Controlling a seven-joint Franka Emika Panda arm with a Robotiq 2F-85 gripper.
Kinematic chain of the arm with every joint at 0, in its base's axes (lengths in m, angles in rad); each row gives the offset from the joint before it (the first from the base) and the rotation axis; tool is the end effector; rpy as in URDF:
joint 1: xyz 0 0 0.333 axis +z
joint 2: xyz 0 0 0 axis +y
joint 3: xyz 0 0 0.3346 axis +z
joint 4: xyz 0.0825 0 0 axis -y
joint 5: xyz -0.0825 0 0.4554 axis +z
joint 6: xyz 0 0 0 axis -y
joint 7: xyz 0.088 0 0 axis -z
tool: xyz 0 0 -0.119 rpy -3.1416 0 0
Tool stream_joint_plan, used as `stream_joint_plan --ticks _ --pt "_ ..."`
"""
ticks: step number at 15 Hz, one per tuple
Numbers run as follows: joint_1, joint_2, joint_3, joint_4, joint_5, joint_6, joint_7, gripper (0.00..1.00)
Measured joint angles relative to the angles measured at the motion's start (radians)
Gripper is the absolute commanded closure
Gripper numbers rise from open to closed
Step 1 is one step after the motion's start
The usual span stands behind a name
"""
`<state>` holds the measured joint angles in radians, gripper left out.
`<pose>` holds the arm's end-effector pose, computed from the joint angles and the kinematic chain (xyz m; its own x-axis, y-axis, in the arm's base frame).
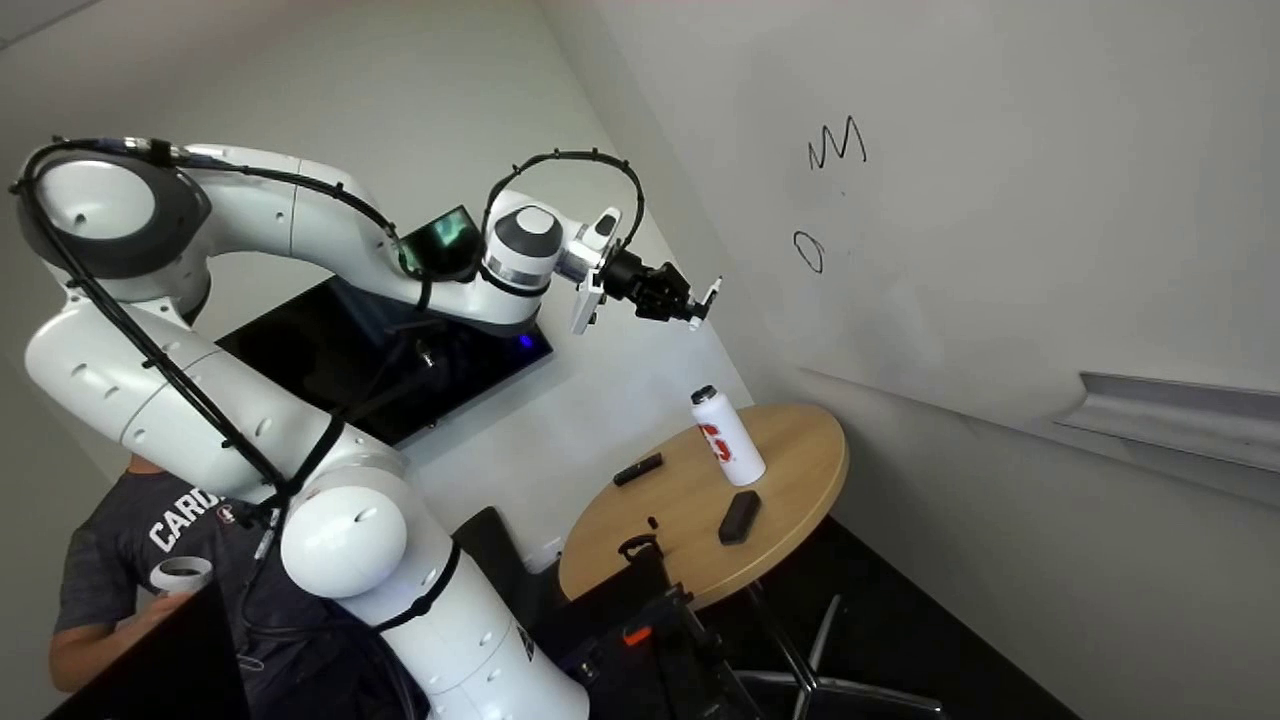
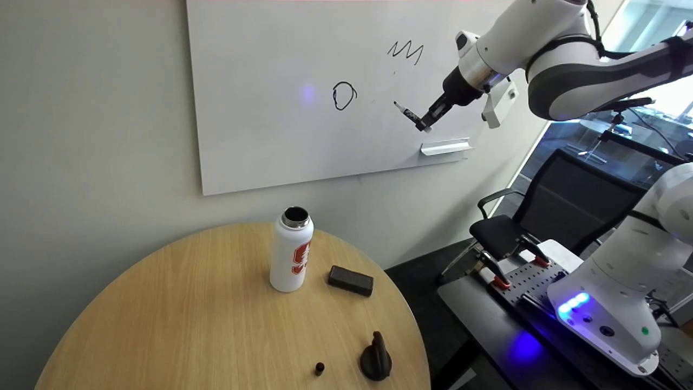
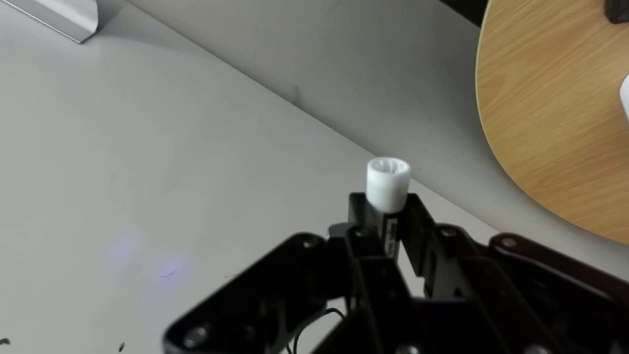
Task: Pick up the marker from the table, write with it on the white board and put it back on the table.
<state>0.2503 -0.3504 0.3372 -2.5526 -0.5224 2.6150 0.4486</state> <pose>0.4196 0.2851 0.3874 0.7249 0.5369 0.4316 0.4208 -0.8412 0.3396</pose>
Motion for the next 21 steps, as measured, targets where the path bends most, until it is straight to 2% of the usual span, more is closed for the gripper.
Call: stream_joint_plan --ticks 3,7,11,12,14,16,17,21 --pt "0.023 0.034 0.049 0.001 0.042 0.035 -0.103 0.95" --pt "0.119 0.073 0.125 -0.002 0.116 0.068 -0.207 0.95" --pt "0.194 0.120 0.146 -0.012 0.154 0.183 -0.344 0.95" --pt "0.206 0.141 0.145 -0.014 0.166 0.219 -0.392 0.80" --pt "0.232 0.186 0.129 -0.017 0.216 0.265 -0.507 0.80" --pt "0.239 0.210 0.118 -0.017 0.223 0.280 -0.540 0.80" --pt "0.241 0.213 0.116 -0.017 0.223 0.281 -0.542 0.95" --pt "0.241 0.225 0.119 -0.015 0.217 0.281 -0.542 0.95"
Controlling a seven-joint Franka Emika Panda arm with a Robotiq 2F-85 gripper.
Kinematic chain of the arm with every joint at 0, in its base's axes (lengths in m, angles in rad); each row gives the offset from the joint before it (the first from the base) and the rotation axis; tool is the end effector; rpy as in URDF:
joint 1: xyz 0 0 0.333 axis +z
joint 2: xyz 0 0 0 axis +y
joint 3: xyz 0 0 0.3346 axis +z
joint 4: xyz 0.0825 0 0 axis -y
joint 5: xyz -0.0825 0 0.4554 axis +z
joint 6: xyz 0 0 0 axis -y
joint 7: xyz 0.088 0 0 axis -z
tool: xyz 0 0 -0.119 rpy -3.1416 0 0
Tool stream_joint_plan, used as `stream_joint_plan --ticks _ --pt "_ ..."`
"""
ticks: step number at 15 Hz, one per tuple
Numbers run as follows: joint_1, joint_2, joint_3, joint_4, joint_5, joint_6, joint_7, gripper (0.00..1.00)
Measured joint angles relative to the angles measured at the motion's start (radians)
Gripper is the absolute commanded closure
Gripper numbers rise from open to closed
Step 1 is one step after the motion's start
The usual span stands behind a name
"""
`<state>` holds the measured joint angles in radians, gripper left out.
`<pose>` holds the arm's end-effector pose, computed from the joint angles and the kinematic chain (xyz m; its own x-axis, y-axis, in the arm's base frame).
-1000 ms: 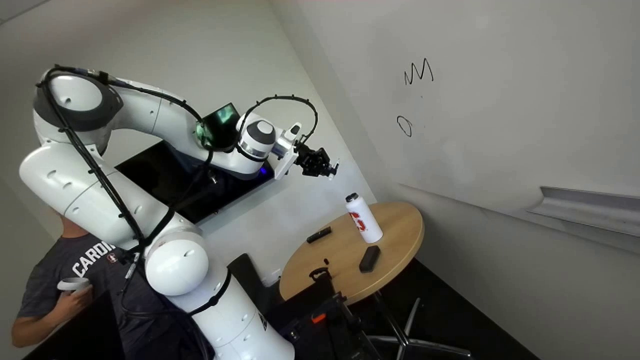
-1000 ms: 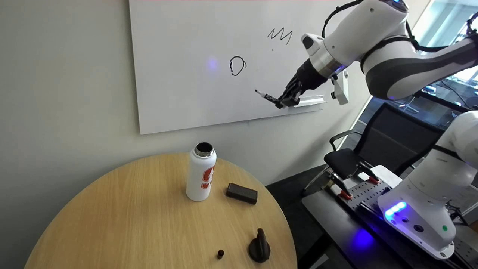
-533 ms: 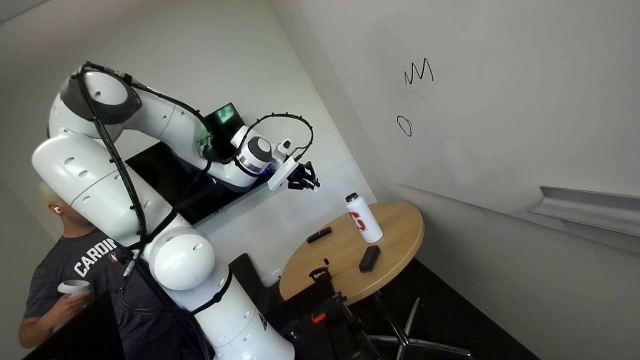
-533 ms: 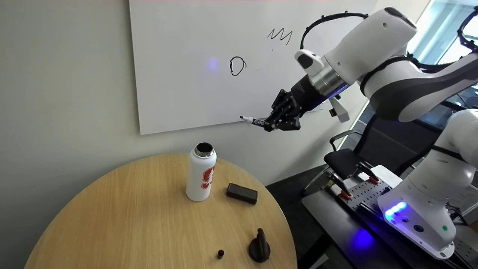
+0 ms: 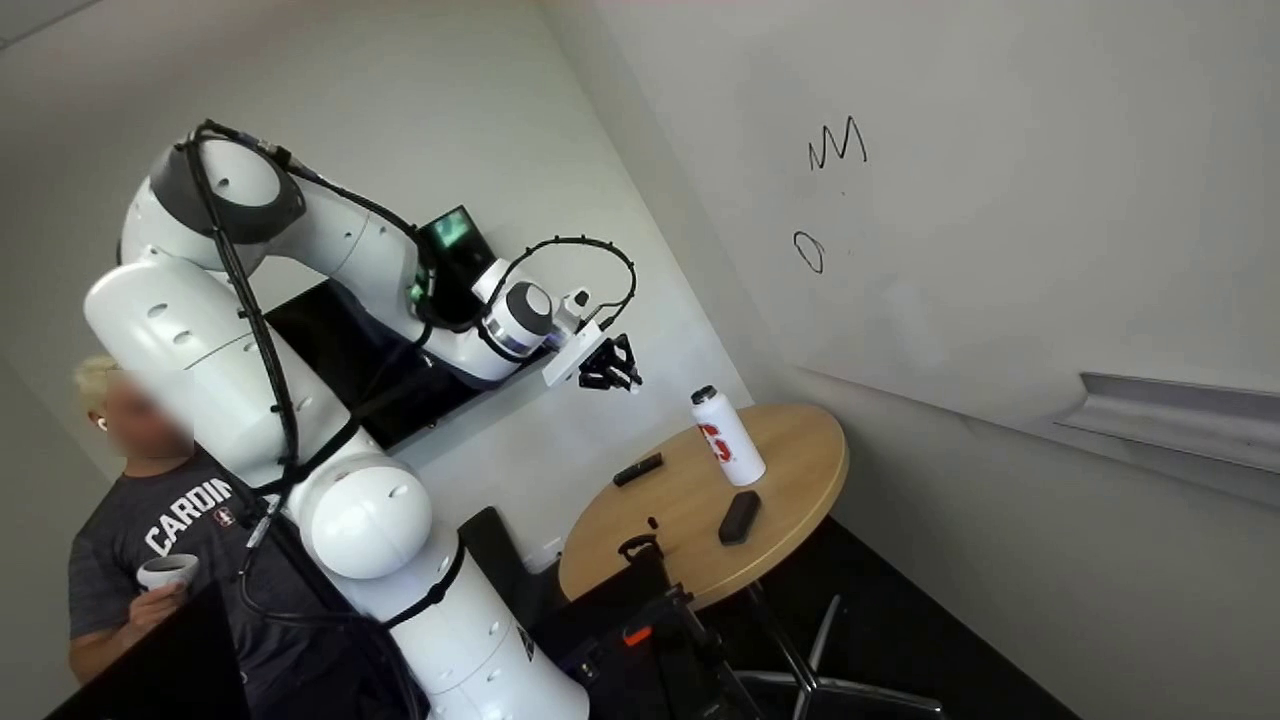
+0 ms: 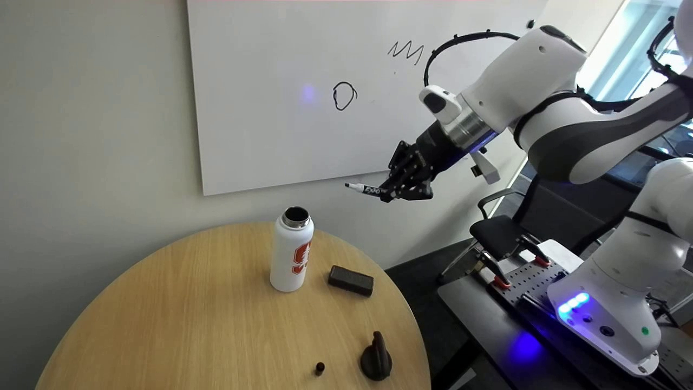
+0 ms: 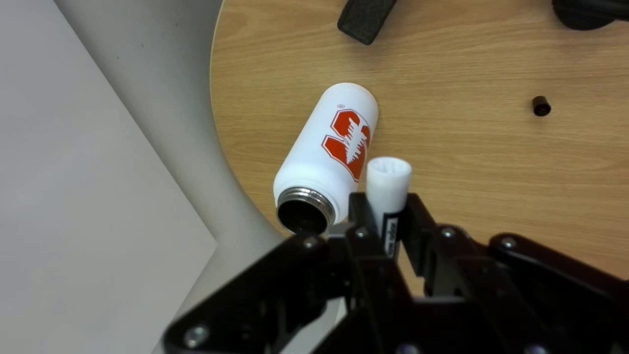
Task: Pick up the marker from the table, write with it on the white board and put it back on the table.
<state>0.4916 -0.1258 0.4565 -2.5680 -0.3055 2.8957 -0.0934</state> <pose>0.2952 0.4345 0.3022 0.1705 0.9184 0.3571 0.9194 -0.2786 0.2776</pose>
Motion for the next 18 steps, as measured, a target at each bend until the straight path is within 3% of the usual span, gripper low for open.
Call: stream_joint_plan --ticks 10,14,18 --pt "0.025 0.354 0.023 0.142 -0.116 0.001 0.001 0.95" --pt "0.069 0.531 -0.021 0.244 -0.185 0.008 0.002 0.95" --pt "0.161 0.682 -0.119 0.343 -0.234 0.056 0.035 0.95"
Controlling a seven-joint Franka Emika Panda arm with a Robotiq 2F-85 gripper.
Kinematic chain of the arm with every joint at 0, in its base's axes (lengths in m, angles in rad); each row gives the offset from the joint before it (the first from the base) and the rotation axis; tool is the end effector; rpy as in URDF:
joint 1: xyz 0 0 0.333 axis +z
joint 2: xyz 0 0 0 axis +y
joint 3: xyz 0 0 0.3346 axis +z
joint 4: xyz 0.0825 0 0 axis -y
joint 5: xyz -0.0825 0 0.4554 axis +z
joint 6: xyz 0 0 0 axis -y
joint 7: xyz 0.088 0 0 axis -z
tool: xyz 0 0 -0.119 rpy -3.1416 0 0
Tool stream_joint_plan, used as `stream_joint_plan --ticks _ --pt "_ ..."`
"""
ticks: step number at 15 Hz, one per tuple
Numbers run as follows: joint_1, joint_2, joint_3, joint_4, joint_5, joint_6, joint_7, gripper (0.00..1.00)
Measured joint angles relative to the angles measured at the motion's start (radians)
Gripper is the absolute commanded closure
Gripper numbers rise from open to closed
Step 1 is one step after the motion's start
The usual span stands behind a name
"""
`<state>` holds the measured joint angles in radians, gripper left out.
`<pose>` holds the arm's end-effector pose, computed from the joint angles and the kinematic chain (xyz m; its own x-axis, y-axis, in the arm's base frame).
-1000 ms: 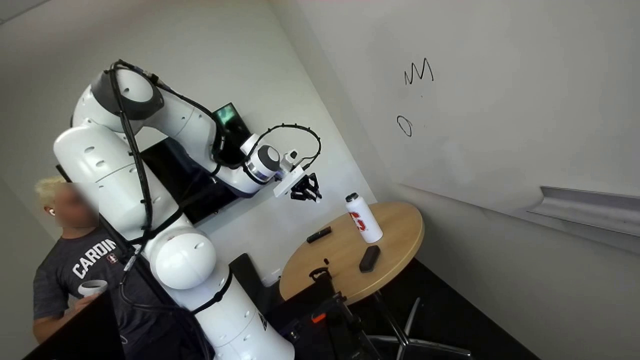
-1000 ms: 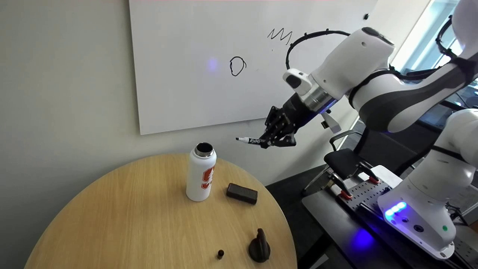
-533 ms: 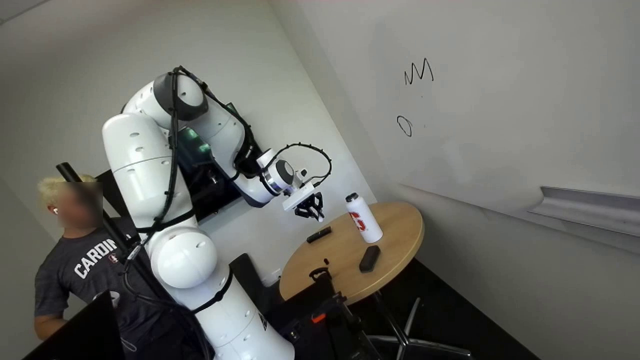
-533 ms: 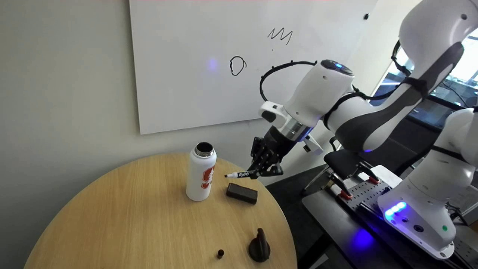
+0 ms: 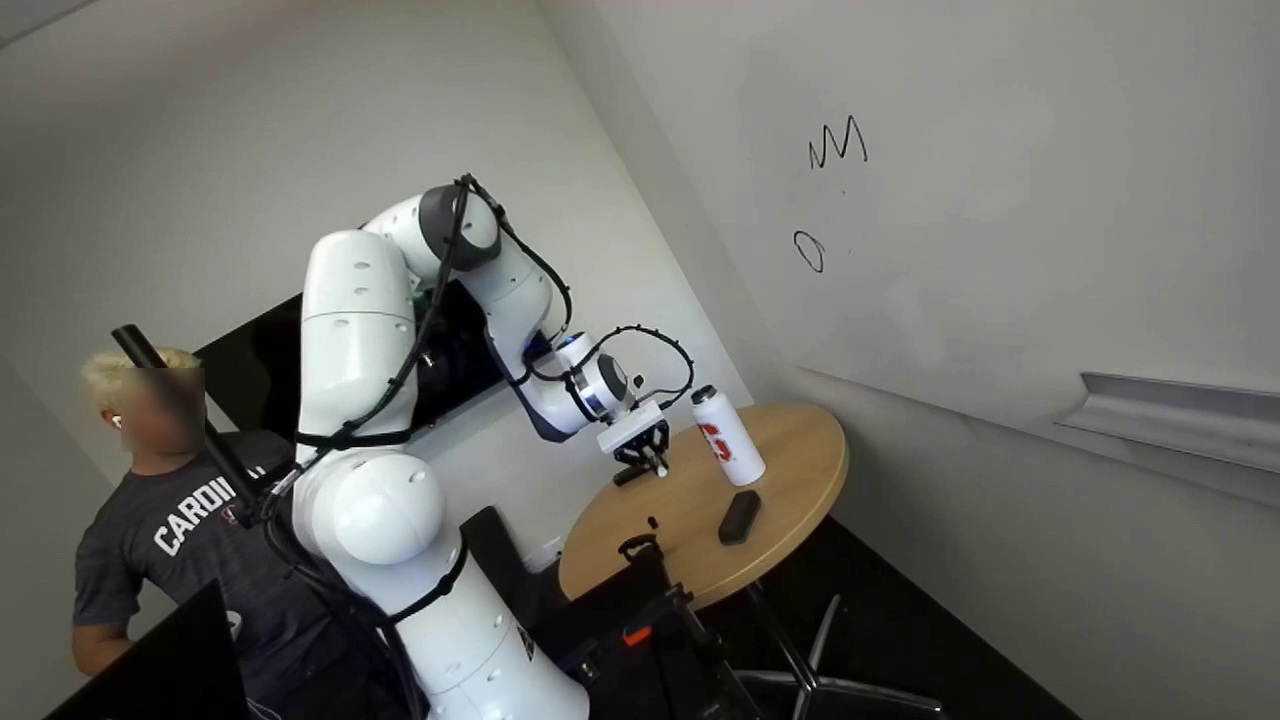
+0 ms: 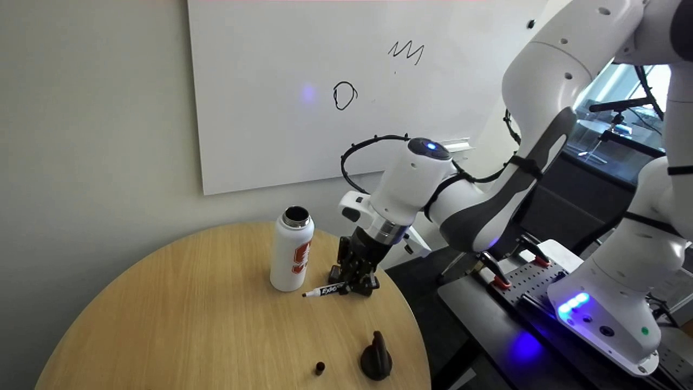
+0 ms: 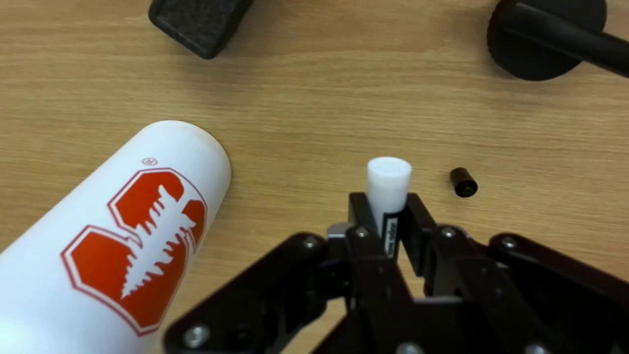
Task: Pick up the marker from the table, write with it on the white board and put it back on the table.
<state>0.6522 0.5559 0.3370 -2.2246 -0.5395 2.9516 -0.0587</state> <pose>0.2862 0.5211 0.0958 0.0615 0.9722 0.2259 0.9957 -0.0756 0.0544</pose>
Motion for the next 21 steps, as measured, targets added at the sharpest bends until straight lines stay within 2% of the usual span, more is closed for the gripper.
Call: stream_joint_plan --ticks 3,7,12,19,20,21 --pt "0.081 0.094 -0.080 0.059 0.006 0.078 0.029 0.95" --pt "0.178 0.172 -0.154 0.104 0.093 0.128 0.028 0.95" --pt "0.207 0.219 -0.152 0.115 0.175 0.127 0.025 0.95" --pt "0.208 0.231 -0.150 0.115 0.211 0.117 0.025 0.95" --pt "0.208 0.232 -0.149 0.115 0.212 0.112 0.025 0.55" --pt "0.208 0.233 -0.149 0.115 0.213 0.109 0.025 0.54"
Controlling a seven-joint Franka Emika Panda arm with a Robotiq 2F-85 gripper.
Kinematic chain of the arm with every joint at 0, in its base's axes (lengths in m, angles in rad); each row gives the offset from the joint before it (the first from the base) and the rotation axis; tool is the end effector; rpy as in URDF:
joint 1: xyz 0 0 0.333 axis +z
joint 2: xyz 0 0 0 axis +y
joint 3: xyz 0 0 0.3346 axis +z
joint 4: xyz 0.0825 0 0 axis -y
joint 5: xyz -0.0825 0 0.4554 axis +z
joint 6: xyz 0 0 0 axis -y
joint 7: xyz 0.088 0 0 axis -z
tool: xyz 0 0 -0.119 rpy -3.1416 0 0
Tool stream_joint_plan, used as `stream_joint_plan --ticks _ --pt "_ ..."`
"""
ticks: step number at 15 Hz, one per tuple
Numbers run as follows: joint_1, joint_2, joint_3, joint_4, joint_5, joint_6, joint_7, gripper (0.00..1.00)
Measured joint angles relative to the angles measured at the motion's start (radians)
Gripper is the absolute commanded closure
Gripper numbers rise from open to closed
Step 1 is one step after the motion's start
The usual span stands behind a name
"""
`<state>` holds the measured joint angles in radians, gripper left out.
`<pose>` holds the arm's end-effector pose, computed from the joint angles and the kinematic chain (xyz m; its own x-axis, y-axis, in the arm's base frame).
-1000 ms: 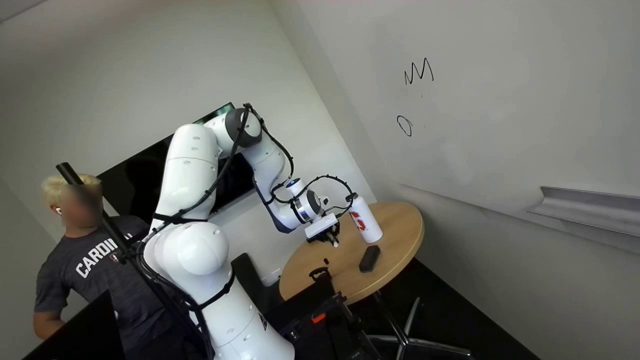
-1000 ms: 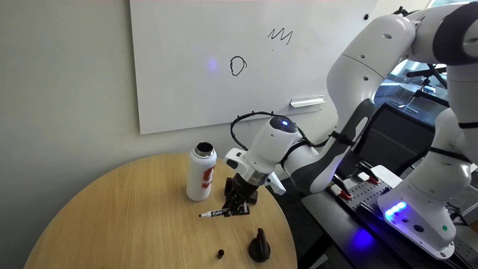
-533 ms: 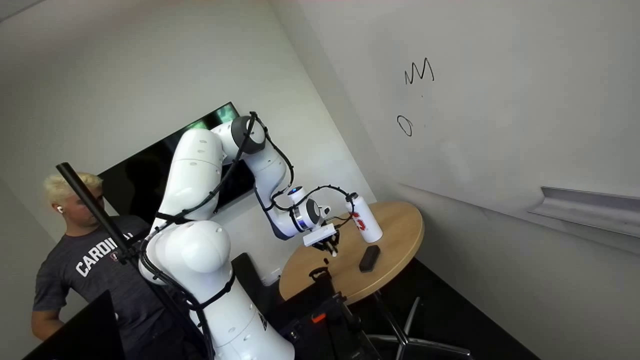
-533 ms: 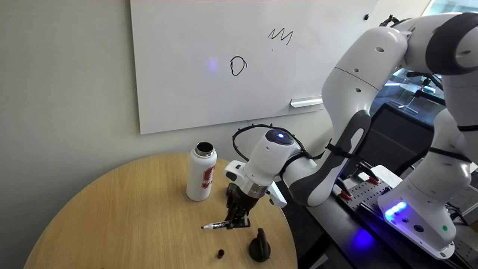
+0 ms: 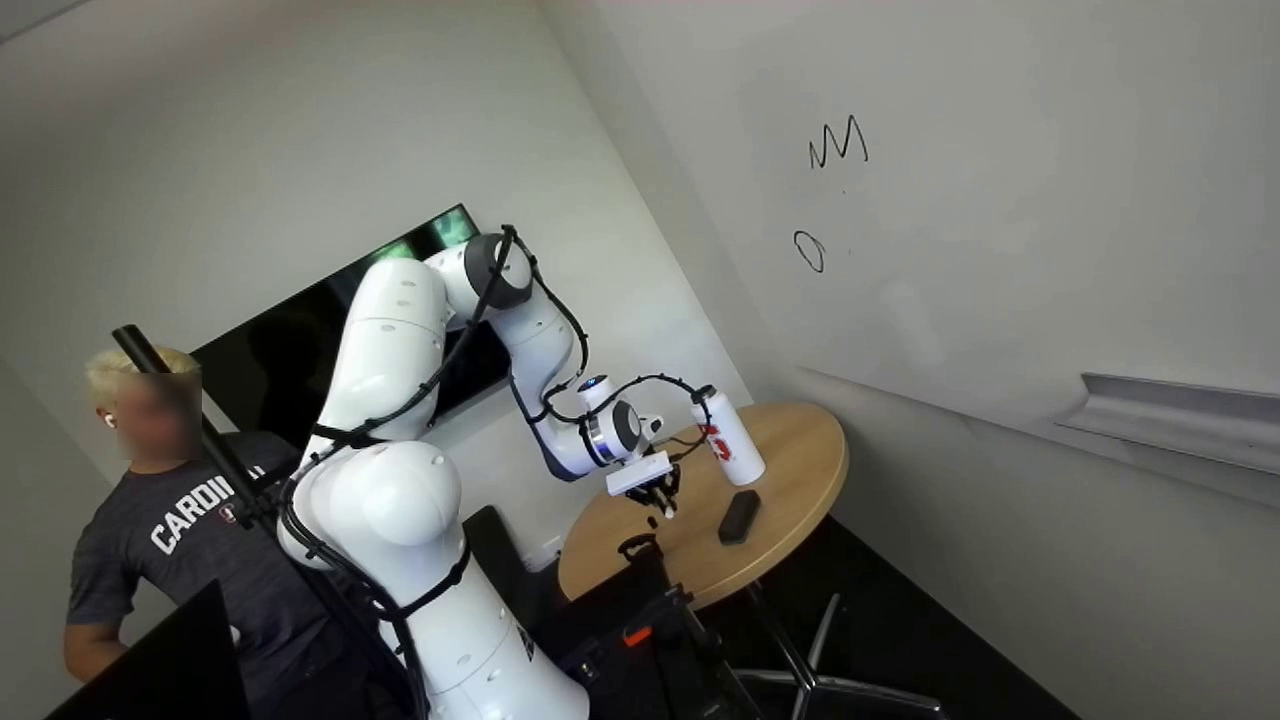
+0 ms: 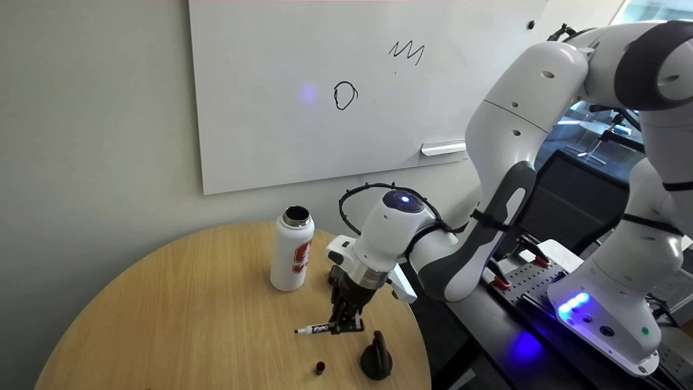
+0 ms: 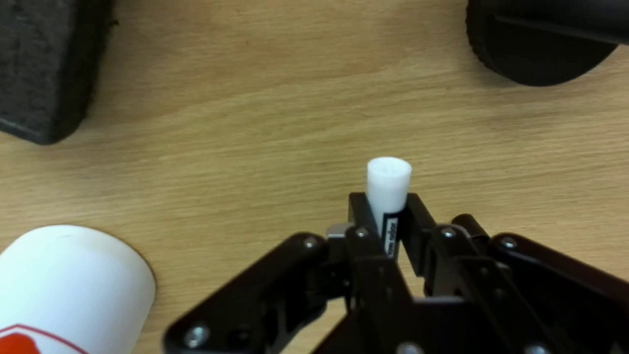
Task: Pick up the marker from the table, write with it on the white board and put it back on the table.
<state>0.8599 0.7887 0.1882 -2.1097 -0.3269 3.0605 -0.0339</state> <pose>0.2632 0.5331 -0.0045 0.2289 0.9528 0.1996 0.9734 -0.2255 -0.0396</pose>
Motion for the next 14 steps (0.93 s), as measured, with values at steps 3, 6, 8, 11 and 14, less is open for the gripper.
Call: stream_joint_plan --ticks 3,6,8,11,14 --pt "-0.001 0.003 0.002 0.000 0.002 -0.003 0.000 0.32" --pt "-0.001 0.001 0.000 0.001 0.004 -0.003 0.000 0.10" --pt "0.001 -0.011 -0.007 -0.001 0.005 -0.003 0.000 0.00" --pt "0.031 -0.078 -0.049 -0.039 0.005 -0.003 0.012 0.00" --pt "0.084 -0.209 -0.104 -0.130 0.004 -0.013 0.037 0.00"
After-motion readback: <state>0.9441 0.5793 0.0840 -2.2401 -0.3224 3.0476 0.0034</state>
